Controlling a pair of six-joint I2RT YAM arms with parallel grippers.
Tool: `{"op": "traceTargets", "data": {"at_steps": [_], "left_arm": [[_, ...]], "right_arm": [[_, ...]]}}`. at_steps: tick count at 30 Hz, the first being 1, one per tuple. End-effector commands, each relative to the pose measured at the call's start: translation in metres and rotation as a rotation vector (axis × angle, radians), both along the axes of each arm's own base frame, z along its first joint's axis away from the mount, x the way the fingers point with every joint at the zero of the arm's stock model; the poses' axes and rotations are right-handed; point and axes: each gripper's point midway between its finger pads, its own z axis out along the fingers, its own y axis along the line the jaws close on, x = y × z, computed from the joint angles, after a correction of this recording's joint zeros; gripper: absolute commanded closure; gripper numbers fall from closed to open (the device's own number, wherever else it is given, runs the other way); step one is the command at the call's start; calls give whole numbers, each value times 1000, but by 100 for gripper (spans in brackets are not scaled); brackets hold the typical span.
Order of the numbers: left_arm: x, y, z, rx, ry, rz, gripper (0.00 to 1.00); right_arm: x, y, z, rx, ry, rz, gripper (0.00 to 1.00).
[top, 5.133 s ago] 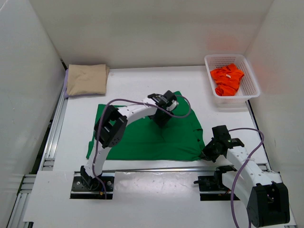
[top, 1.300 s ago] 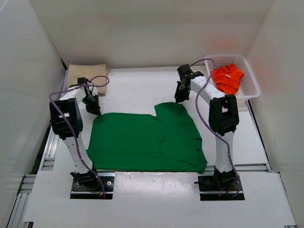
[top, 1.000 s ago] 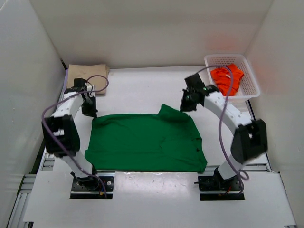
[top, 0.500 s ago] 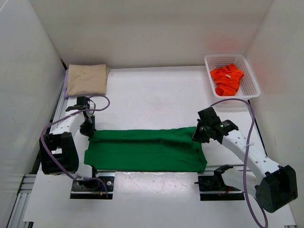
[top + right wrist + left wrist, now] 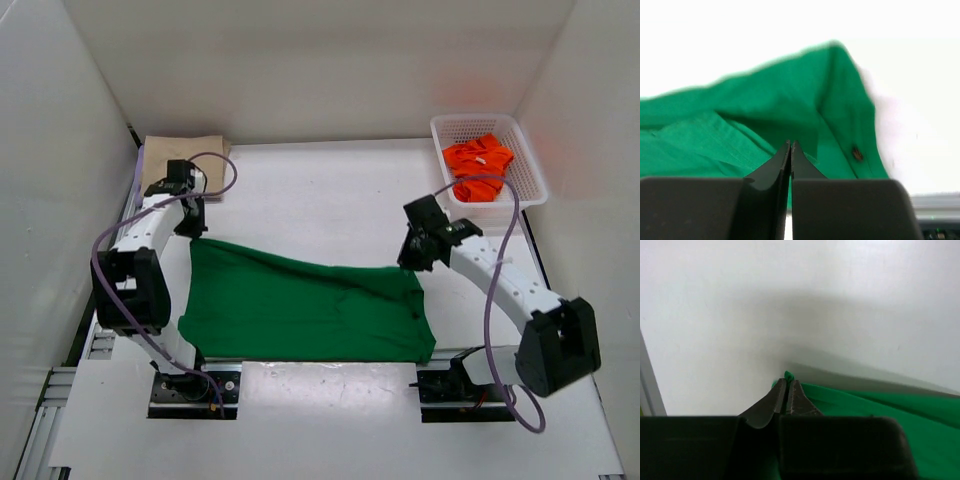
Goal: Fold and stack the t-shirts
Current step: Fold the other side of the tshirt into a rectangle
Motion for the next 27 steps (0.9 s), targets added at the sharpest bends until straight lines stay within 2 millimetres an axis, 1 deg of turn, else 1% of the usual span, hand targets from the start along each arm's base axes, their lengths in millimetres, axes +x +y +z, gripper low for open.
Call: {"op": "traceTargets", "data": {"at_steps": [1, 3, 5, 6, 7, 8, 9, 10, 11, 12, 13, 14, 15, 16, 17, 19, 20, 21, 22, 23, 24, 26, 27], "left_arm": [[35, 4, 17, 39, -74, 5, 90], [35, 6, 14, 49, -65, 10, 90], [26, 3, 4, 49, -33, 0, 90], [23, 3, 6, 49, -37, 0, 90], [19, 3, 4, 49, -31, 0, 90], [11, 3, -1, 49, -14, 0, 90], [7, 3, -1, 49, -13, 0, 90], [4, 3, 4, 49, -28, 0, 90], [-2, 2, 1, 49, -27, 0, 90], [-5, 2, 2, 49, -28, 0, 90], [-9, 2, 9, 49, -49, 1, 90], [-17, 2, 4, 49, -36, 0, 90], [-22, 2, 8, 49, -51, 1, 90], [-32, 2, 1, 49, -30, 0, 90], [-37, 2, -1, 49, -24, 0, 90], [-47, 2, -7, 49, -8, 0, 90], [-56, 2, -13, 48, 12, -1, 90], [-61, 2, -19, 48, 28, -1, 90], [-64, 2, -20, 48, 33, -1, 90], [-73, 2, -29, 48, 61, -2, 90], [-77, 2, -32, 48, 73, -2, 90], [-82, 2, -35, 48, 82, -2, 87], [-85, 2, -38, 48, 91, -3, 86]], "right_arm": [[50, -5, 30, -60, -108, -12, 100], [56, -1, 35, -46, -117, -9, 100], [52, 1, 31, -35, -101, 1, 100], [48, 2, 33, -31, -109, 10, 100], [41, -1, 26, -38, -92, 11, 100], [37, -3, 24, -35, -87, 2, 100], [31, -3, 27, -20, -98, 6, 100], [26, -5, 25, -16, -96, -2, 100], [15, -9, 15, -17, -64, -6, 100], [7, -12, 18, -12, -74, -7, 100], [2, -12, 16, 3, -70, -13, 100], [-9, -11, 11, 20, -59, -5, 100], [-15, -14, 8, 20, -49, -13, 100], [-21, -11, 9, 44, -50, -14, 100], [-31, -13, -2, 46, -21, -17, 100], [-42, -11, -11, 50, 9, -11, 100], [-45, -12, -14, 53, 13, -19, 100], [-50, -12, -22, 50, 31, -24, 100], [-54, -12, -26, 45, 41, -16, 100], [-52, -8, -24, 63, 36, -22, 100], [-53, -9, -30, 58, 45, -23, 100], [-57, -9, -35, 48, 62, -14, 100], [-55, -8, -36, 47, 64, -14, 100]]}}
